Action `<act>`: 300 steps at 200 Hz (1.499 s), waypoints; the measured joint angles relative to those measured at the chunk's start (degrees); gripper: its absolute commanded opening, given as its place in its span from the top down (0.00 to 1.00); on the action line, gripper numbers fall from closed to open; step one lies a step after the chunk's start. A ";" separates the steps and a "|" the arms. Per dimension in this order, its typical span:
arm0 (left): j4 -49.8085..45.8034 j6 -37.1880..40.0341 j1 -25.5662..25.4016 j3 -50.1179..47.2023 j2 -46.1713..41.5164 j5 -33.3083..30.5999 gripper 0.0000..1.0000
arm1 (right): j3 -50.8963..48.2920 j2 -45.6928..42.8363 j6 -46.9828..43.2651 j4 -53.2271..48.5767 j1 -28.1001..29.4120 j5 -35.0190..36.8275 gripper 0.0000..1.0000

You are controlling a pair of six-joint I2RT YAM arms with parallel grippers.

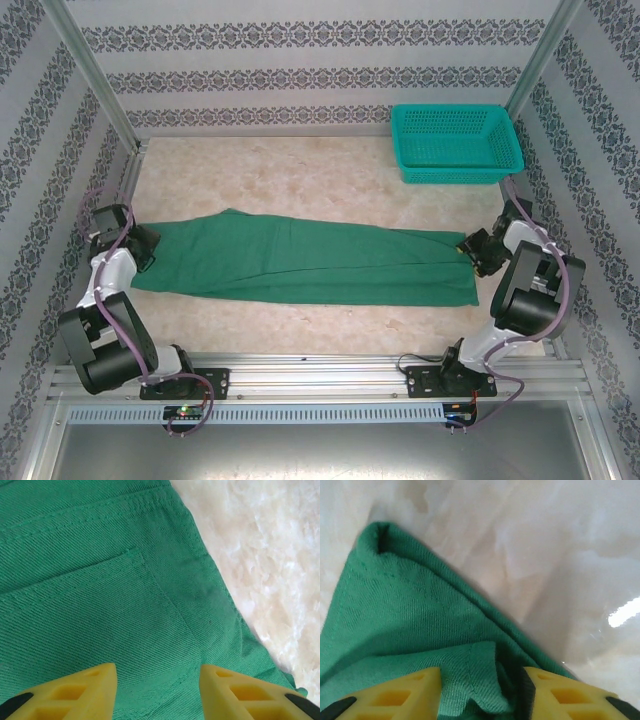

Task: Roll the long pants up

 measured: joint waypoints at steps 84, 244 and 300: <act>1.14 1.03 -0.09 0.13 1.77 -0.02 0.68 | 13.51 -2.29 0.76 -7.15 0.57 1.68 1.00; -0.72 3.65 3.15 5.18 2.67 -0.48 0.49 | 9.22 -2.60 -1.31 -9.31 -2.75 7.06 1.00; -4.72 0.81 3.76 -2.84 -9.99 -2.97 0.23 | 7.69 -2.56 -1.75 -8.37 -2.78 6.75 1.00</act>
